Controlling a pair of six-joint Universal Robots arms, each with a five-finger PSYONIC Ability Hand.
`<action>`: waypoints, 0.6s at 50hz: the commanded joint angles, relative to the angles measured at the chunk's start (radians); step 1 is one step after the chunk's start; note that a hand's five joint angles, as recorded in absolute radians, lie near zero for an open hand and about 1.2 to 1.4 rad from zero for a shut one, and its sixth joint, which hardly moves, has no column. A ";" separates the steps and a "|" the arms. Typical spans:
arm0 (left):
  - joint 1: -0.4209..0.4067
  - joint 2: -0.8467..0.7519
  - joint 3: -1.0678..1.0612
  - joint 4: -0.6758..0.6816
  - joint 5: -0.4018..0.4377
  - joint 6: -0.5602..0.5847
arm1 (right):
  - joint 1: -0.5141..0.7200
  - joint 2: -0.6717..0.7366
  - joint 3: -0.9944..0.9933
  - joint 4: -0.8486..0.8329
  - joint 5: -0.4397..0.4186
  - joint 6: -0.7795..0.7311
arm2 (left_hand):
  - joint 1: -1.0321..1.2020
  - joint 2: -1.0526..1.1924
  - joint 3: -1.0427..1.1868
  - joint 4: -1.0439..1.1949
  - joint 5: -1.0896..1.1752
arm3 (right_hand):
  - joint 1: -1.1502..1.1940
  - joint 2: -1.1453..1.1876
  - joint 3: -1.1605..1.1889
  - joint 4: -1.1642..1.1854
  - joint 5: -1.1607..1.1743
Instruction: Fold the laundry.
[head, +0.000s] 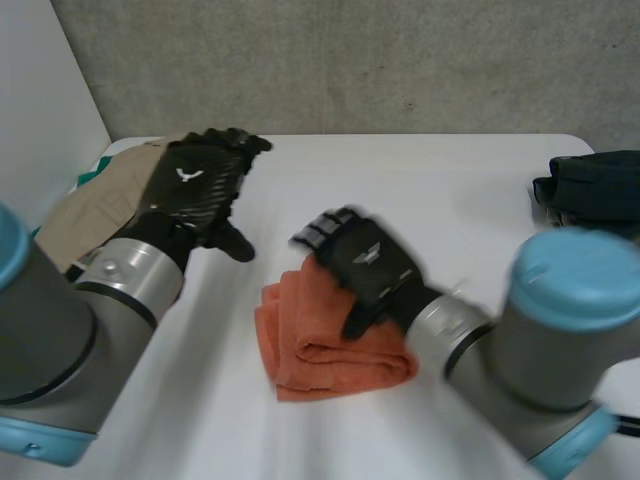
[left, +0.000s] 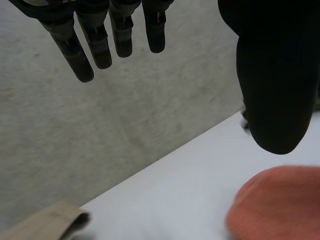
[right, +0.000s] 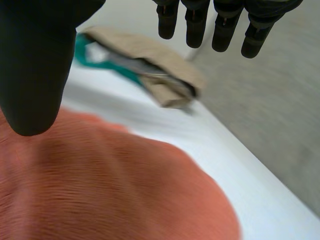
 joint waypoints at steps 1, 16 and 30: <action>-0.114 -0.125 0.094 -0.004 -0.002 -0.043 | -0.142 -0.083 -0.002 0.148 0.015 0.265 | 0.005 0.010 0.005 0.010 0.018 | -0.049 -0.034 -0.035 -0.037 -0.049; -0.230 -0.559 0.424 -0.136 -0.082 -0.028 | -0.251 -0.049 -0.027 0.213 0.129 0.173 | 0.008 0.013 0.007 0.013 0.021 | -0.049 -0.034 -0.035 -0.037 -0.049; -0.276 -0.469 0.293 -0.205 -0.413 0.070 | -0.042 0.136 -0.185 0.305 0.132 0.173 | -0.004 0.001 -0.004 0.002 0.010 | -0.049 -0.034 -0.035 -0.037 -0.049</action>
